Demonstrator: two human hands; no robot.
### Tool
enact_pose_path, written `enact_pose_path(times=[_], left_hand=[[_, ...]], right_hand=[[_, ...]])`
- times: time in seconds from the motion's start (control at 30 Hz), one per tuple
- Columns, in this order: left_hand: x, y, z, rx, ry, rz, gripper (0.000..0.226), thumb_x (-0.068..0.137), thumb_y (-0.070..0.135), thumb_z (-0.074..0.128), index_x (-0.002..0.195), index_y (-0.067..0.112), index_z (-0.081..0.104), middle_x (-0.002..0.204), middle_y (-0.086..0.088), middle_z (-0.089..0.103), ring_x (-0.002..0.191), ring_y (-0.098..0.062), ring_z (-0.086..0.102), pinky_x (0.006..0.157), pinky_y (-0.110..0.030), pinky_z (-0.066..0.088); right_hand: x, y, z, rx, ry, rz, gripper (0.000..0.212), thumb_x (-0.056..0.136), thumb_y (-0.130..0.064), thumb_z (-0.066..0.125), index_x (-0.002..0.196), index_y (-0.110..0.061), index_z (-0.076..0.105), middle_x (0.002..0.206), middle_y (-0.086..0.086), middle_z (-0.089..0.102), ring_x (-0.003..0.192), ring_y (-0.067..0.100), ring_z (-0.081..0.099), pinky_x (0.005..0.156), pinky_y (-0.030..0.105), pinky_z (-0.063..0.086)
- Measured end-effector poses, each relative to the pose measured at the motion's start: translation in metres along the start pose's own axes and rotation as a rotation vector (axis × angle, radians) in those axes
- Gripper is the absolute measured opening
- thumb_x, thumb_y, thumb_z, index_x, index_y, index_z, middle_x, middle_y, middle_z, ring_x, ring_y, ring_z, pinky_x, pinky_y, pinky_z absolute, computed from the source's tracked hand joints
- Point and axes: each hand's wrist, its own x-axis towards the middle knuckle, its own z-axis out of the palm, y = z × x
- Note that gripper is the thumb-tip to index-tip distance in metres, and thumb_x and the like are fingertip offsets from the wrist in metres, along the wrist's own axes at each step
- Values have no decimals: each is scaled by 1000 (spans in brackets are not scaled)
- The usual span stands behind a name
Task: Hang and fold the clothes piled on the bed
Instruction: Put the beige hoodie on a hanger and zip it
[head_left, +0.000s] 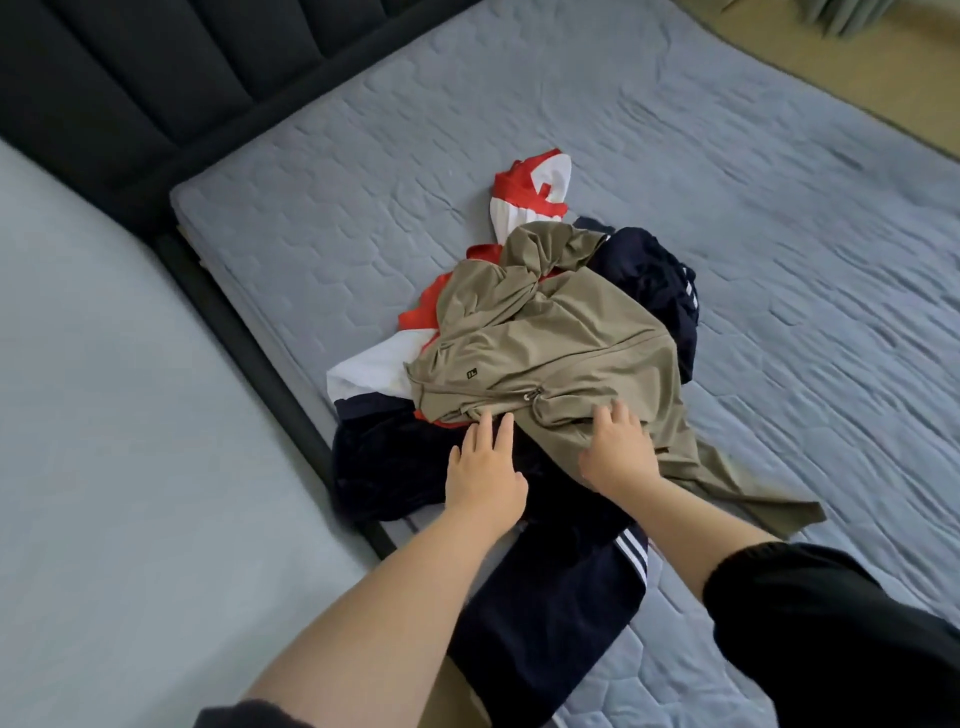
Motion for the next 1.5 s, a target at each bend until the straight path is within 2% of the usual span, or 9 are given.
enact_pose_path(times=[0.17,0.33,0.43,0.5,0.6,0.8,1.03,1.27,1.5], left_hand=[[26,-19,20,-176,-92,-85,73,96,25,46,153,21,1,161,-4,-3,146,-24,11,116,-41,23],[33,-32,30,-453,-205,-188,72,95,23,46,153,26,2,161,0,3,142,-26,22,109,-39,33],[38,-36,26,-798,-313,-365,68,97,25,46,153,25,8,157,-5,19,136,-25,35,100,-32,37],[40,-34,20,-1055,-323,-515,61,99,26,44,152,22,14,151,-6,32,132,-25,39,105,-35,35],[34,-24,10,-1389,-293,-691,47,102,31,39,146,18,31,136,-6,46,120,-26,49,106,-42,35],[15,-1,-21,-1883,-345,-789,34,97,38,51,116,10,56,114,-14,62,106,-29,60,98,-44,46],[-40,21,-70,-1833,-83,-673,51,85,-11,29,131,0,49,126,-22,58,104,-35,61,92,-46,49],[-145,38,-111,-1495,-28,-169,64,83,-16,30,136,15,49,125,-13,59,115,-30,56,102,-46,45],[-303,36,-145,-1049,129,129,68,81,-11,38,144,16,41,123,-7,58,113,-25,55,101,-36,43]], right_hand=[[61,-16,17,-64,-131,-54,76,86,-17,57,149,-23,15,158,14,-3,144,34,7,116,46,15],[78,-21,34,-276,-38,-155,38,89,-13,48,125,-21,55,157,9,16,143,36,10,115,52,7],[67,-21,38,-141,27,-157,22,85,-3,43,101,-14,54,111,6,57,120,31,45,113,49,15],[53,-26,32,102,3,-118,9,86,-3,43,87,-12,42,82,8,57,86,31,52,94,41,37],[25,-33,14,340,-15,-125,11,92,-12,47,84,-10,40,81,13,57,78,33,53,64,34,36],[-41,-42,-33,531,-103,-309,23,89,-6,54,73,-19,44,66,-10,48,68,15,49,59,23,29],[-109,-32,-73,732,-171,-195,18,90,-3,56,76,-13,55,64,-6,53,63,8,50,52,7,36],[-206,-24,-92,956,-416,-30,22,84,19,47,99,10,61,92,17,57,89,27,52,83,43,45],[-330,-49,-137,1017,-167,3,20,85,10,51,83,-8,58,68,9,62,55,15,61,50,21,44]])
